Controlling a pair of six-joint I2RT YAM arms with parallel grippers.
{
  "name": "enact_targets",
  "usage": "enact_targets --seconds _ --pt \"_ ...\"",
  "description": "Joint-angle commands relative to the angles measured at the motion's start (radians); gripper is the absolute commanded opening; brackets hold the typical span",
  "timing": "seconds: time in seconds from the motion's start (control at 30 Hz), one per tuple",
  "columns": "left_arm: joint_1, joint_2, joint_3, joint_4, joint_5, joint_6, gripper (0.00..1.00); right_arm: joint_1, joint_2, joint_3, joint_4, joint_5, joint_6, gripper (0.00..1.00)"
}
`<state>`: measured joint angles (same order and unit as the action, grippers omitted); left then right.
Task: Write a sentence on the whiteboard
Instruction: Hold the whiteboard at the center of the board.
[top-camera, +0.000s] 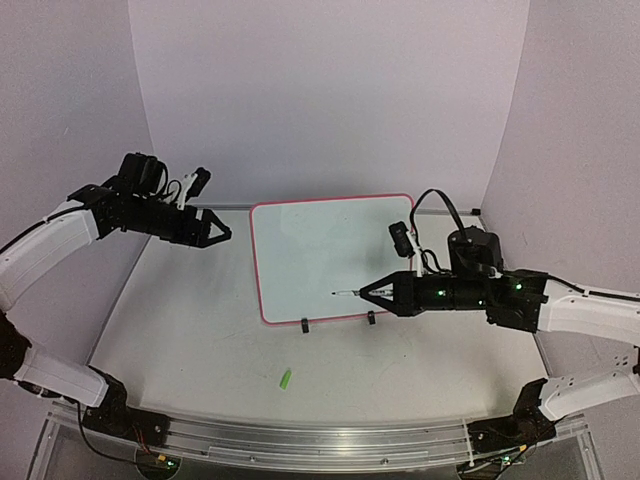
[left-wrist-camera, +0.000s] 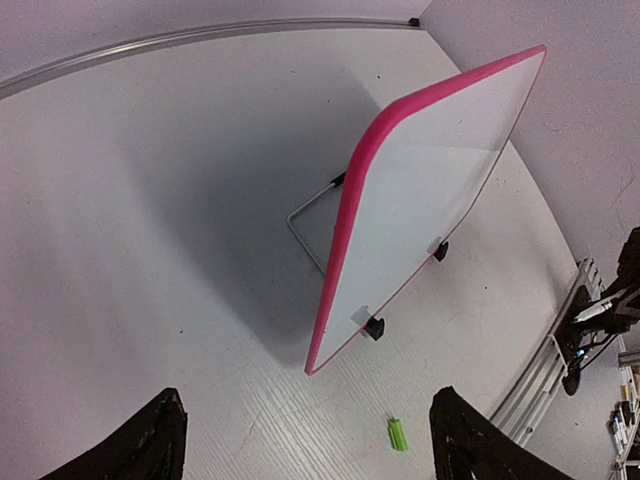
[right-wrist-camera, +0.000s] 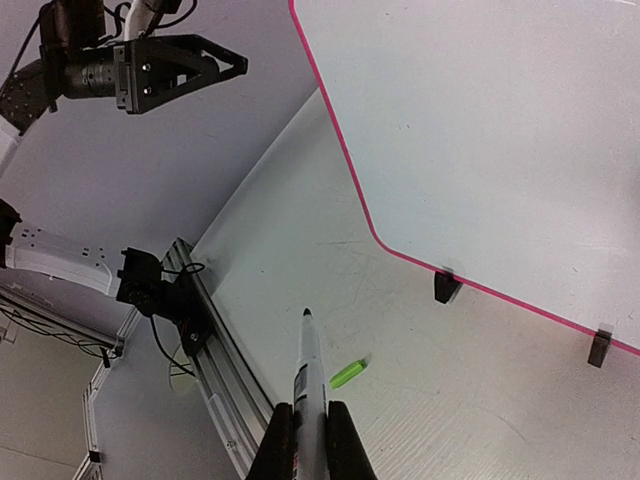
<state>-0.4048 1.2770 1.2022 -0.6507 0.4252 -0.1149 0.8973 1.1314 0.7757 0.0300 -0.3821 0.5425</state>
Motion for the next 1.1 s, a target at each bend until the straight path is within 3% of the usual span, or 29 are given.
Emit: enact_targets --seconds 0.0,0.17,0.5,0.83,1.07 --pt "0.020 0.036 0.025 0.156 0.195 0.131 0.83 0.018 0.049 0.038 0.156 0.061 0.018 0.00" --pt "0.020 0.155 0.085 0.163 0.261 0.222 0.83 0.018 0.118 0.062 0.264 0.064 0.029 0.00" --pt "0.021 0.339 0.176 0.230 0.320 0.267 0.79 0.016 0.247 0.160 0.326 0.066 -0.001 0.00" --pt "0.021 0.393 0.191 0.250 0.405 0.297 0.38 0.005 0.361 0.245 0.353 0.023 0.000 0.00" --pt "0.021 0.381 0.174 0.220 0.401 0.335 0.23 0.003 0.419 0.296 0.357 0.039 -0.013 0.00"
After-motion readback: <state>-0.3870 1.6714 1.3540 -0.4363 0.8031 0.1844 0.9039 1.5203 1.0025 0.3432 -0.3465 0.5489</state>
